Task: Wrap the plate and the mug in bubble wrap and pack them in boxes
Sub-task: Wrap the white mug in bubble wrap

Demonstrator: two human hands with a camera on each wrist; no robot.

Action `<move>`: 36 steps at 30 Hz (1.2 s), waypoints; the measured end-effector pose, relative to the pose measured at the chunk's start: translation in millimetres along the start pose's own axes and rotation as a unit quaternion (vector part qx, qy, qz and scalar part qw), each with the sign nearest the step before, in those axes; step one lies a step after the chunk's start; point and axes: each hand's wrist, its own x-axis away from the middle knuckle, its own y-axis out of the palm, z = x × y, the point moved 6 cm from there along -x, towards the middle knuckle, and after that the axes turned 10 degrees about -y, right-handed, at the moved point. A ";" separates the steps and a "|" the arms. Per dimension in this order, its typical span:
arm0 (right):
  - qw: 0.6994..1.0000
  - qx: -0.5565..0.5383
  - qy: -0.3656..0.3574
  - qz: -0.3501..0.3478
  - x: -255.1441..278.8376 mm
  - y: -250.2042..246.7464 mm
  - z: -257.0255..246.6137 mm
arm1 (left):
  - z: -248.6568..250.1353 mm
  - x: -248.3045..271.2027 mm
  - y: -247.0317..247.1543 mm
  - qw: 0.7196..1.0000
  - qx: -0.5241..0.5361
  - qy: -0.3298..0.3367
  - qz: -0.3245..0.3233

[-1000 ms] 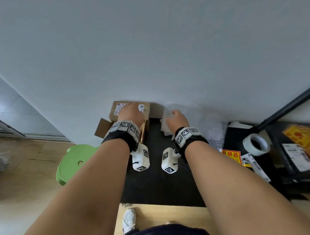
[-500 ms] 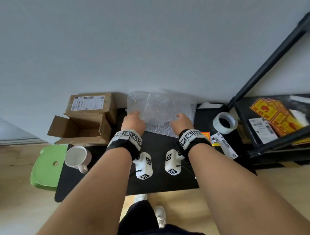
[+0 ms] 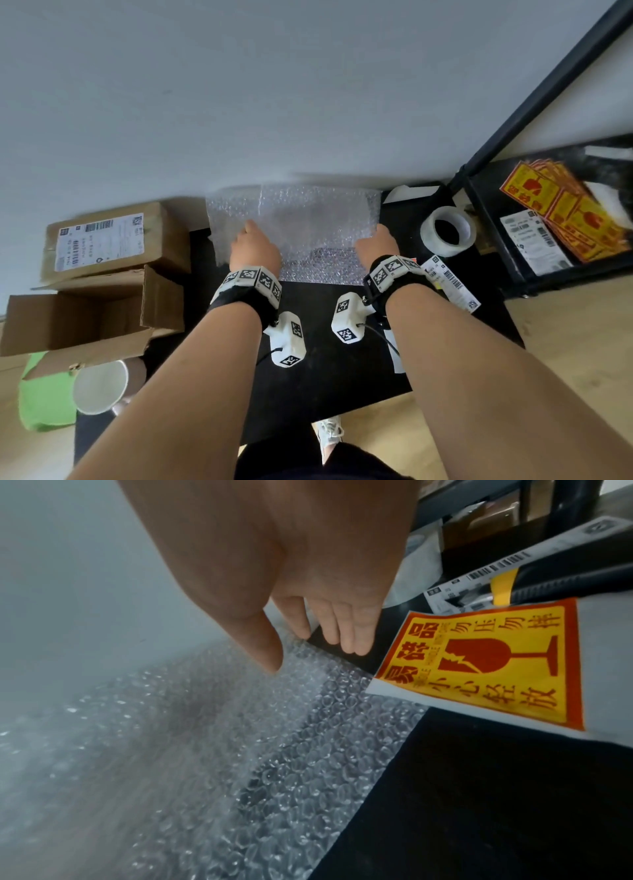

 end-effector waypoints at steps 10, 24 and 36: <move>0.998 -0.011 0.017 0.052 -11.6 5.4 -3.4 | 5.0 -10.9 -2.4 1.000 0.004 0.022 0.015; 0.984 -0.014 -0.174 0.025 45.6 -24.6 -28.2 | -25.4 66.2 -33.7 0.990 0.082 -0.019 0.114; 0.948 -0.038 -0.294 -0.117 132.6 -7.2 -19.4 | -23.0 146.1 -18.2 0.976 0.167 0.130 0.046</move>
